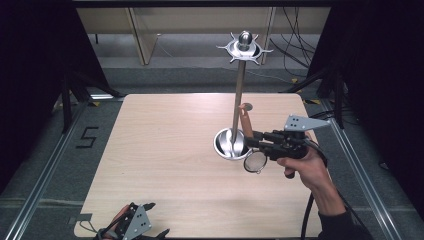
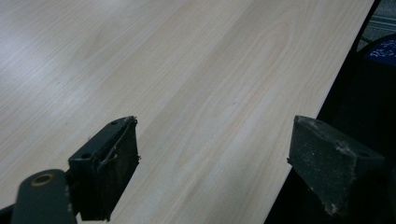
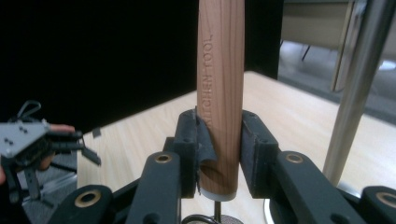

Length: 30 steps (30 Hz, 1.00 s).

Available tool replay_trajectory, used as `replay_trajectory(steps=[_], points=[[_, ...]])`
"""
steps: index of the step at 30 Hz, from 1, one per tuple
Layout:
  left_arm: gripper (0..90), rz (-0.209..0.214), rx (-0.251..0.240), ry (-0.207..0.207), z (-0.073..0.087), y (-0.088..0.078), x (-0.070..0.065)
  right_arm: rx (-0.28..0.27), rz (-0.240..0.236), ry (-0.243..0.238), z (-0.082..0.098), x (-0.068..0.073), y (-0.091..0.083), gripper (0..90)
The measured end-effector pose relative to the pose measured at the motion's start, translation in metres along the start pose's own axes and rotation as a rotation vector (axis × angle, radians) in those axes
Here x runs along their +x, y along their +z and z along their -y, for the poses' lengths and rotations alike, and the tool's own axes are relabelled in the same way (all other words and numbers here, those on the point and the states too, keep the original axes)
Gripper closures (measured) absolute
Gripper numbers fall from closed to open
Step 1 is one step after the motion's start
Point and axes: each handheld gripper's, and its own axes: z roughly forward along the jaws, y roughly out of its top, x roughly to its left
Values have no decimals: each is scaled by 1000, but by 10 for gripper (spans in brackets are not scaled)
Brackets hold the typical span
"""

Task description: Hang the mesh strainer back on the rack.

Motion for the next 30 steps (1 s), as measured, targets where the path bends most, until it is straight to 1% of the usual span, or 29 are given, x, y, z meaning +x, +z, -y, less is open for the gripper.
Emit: replay_trajectory(steps=[1,3,4,5,6,7,8,9,10,11,12,14,16,17,18,19,20,21,22,23,25,26,27,28,29,30], points=[[152,1,1,1,0,0,0,-28,0,2,-7,-1,-4,716],[152,2,0,1,0,0,0,-28,-1,12,-10,0,-5,716],[152,-8,-12,-1,1,1,0,-45,7,3,-16,-2,-7,716],[152,-8,-12,-1,1,1,0,-49,8,0,-18,-3,-8,716],[152,2,2,2,0,0,0,-62,13,1,-20,-4,-9,716],[152,2,2,2,0,0,0,-74,10,-1,-22,-6,-8,716],[153,-8,-11,2,1,1,0,-74,17,-3,-24,-7,-9,716],[152,-8,-11,2,1,1,0,-74,17,-3,-24,-7,-9,716],[152,-9,-11,1,1,1,0,-76,25,-3,-29,-11,-10,716],[152,-9,-11,1,1,1,0,-78,15,8,-32,-12,-10,716],[152,-8,-10,2,1,1,0,-93,31,-18,-34,-15,-10,716],[152,-10,-10,-2,1,2,0,-84,21,12,-39,-16,-11,716],[152,-14,-6,3,1,2,0,-89,22,19,-42,-17,-12,716],[152,-6,-6,4,1,2,0,-108,34,5,-47,-20,-13,716],[152,-6,-6,4,1,2,0,-108,34,5,-47,-20,-13,716],[152,-6,-7,0,1,2,0,-120,32,-3,-50,-22,-13,716],[152,-8,-8,1,1,2,0,-116,28,23,-53,-21,-15,716],[152,-7,-8,3,1,2,0,-137,30,9,-57,-24,-16,716],[152,-7,-8,3,1,2,0,-137,30,9,-57,-24,-16,716],[152,-6,-10,1,1,2,0,-141,29,23,-60,-25,-18,716],[152,-9,-5,6,1,2,0,-145,36,25,-62,-27,-19,716],[152,-6,-4,3,1,2,0,-163,37,6,-63,-30,-18,716],[152,1,1,3,1,2,0,-145,36,30,-64,-29,-19,716],[152,7,12,2,0,1,0,-162,41,8,-64,-32,-18,716],[152,1,5,3,0,2,0,-142,44,43,-65,-31,-19,716],[152,4,20,14,0,1,1,-149,48,31,-65,-34,-18,716]])
